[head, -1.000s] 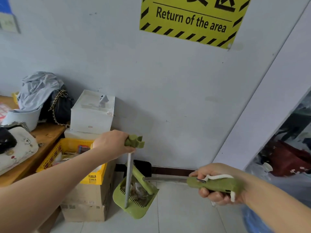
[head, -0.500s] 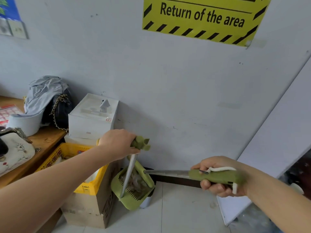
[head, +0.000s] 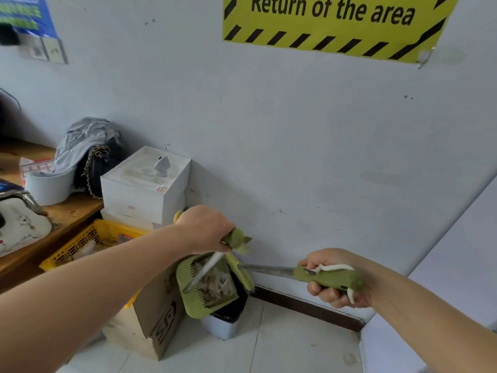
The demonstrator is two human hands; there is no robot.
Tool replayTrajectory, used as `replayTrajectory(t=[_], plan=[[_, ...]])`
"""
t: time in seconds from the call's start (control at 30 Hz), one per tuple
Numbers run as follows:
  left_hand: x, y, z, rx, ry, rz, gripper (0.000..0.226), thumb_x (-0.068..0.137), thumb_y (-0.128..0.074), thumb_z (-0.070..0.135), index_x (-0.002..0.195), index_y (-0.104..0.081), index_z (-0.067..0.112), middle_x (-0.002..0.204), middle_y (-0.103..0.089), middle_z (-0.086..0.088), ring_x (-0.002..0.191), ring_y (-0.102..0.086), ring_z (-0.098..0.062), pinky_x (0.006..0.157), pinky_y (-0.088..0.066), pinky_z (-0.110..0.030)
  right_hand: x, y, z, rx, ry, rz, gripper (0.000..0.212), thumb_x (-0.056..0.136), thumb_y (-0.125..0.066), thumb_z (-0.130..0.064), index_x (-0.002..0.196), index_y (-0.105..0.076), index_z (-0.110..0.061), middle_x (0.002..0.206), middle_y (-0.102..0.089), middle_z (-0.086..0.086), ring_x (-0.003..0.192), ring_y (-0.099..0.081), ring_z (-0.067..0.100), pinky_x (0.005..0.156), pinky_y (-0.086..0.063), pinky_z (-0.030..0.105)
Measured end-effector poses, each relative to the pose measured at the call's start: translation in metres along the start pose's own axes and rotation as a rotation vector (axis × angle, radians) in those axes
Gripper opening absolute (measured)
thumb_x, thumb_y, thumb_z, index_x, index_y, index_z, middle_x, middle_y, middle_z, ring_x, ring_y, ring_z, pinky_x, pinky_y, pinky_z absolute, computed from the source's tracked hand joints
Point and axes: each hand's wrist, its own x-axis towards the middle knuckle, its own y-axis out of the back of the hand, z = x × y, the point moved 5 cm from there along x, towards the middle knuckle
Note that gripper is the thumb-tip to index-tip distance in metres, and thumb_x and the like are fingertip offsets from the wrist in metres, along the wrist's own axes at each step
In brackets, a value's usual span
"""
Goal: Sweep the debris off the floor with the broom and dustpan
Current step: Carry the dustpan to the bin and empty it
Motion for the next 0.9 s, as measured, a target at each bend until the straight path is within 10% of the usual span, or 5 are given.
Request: replayTrajectory(t=[0.27,0.9], plan=[[0.045,0.009,0.064,0.105,-0.120,-0.083,0.038,0.093,-0.052,0.055,0.103,-0.059,0.018,0.063,-0.033,0.009,0.068,-0.045,-0.020,0.058,-0.036,-0.033,0.035,0.058,0.014,-0.042,-0.020,-0.071,0.017,0.085,-0.040,-0.015,0.101,-0.036,-0.011,0.056,-0.047,0.008,0.030,-0.035,0.012,0.030,-0.022,0.011],[0.079,-0.056,0.138,0.175,-0.485,-0.295,0.021,0.098,-0.051,0.023,0.105,-0.060,0.005,0.056,-0.030,0.000,0.061,-0.043,-0.028,0.044,-0.019,-0.027,0.065,0.101,0.022,0.032,-0.047,-0.090,0.016,0.085,-0.042,-0.012,0.100,-0.042,-0.005,0.057,-0.046,0.009,0.030,-0.035,0.012,0.031,-0.022,0.013]])
